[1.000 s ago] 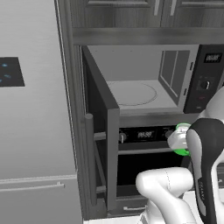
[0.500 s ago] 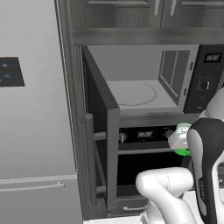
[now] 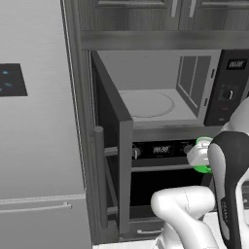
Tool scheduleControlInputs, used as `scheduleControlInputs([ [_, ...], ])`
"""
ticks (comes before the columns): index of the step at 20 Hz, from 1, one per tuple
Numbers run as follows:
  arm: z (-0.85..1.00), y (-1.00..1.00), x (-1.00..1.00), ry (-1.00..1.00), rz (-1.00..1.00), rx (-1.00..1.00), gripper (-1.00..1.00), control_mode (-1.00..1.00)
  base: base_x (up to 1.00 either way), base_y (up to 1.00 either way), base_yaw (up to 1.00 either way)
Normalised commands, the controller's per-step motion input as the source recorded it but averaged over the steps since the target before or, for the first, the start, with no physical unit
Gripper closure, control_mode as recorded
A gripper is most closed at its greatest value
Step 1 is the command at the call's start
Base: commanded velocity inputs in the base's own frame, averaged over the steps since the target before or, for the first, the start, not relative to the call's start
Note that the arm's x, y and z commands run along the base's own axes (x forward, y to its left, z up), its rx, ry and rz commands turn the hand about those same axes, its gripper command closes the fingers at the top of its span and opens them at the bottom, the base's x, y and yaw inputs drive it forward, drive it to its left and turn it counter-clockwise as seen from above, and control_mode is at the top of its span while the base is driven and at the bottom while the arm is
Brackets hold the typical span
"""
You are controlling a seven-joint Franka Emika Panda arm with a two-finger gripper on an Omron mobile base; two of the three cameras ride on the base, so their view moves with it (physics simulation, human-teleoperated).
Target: Pick the mug from the counter and place it inside the microwave. Then close the microwave.
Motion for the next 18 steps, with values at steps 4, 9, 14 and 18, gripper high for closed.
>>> scheduleControlInputs([
  [4, 0.01, 0.18, -0.15, 0.0, 0.03, 0.0, 1.0, -1.0, 0.0, 0.0, 0.0],
  [9, 0.26, 0.31, -0.39, -0.15, 0.01, 0.0, 1.0, -1.0, 0.0, 0.0, 0.0],
  [14, 0.44, 0.09, -0.04, -0.23, 0.01, 0.0, 1.0, -1.0, 0.0, 0.0, 0.0],
  [18, 0.26, -0.03, 0.04, -0.12, 0.0, 0.01, 1.0, -1.0, 0.0, 0.0, 0.0],
])
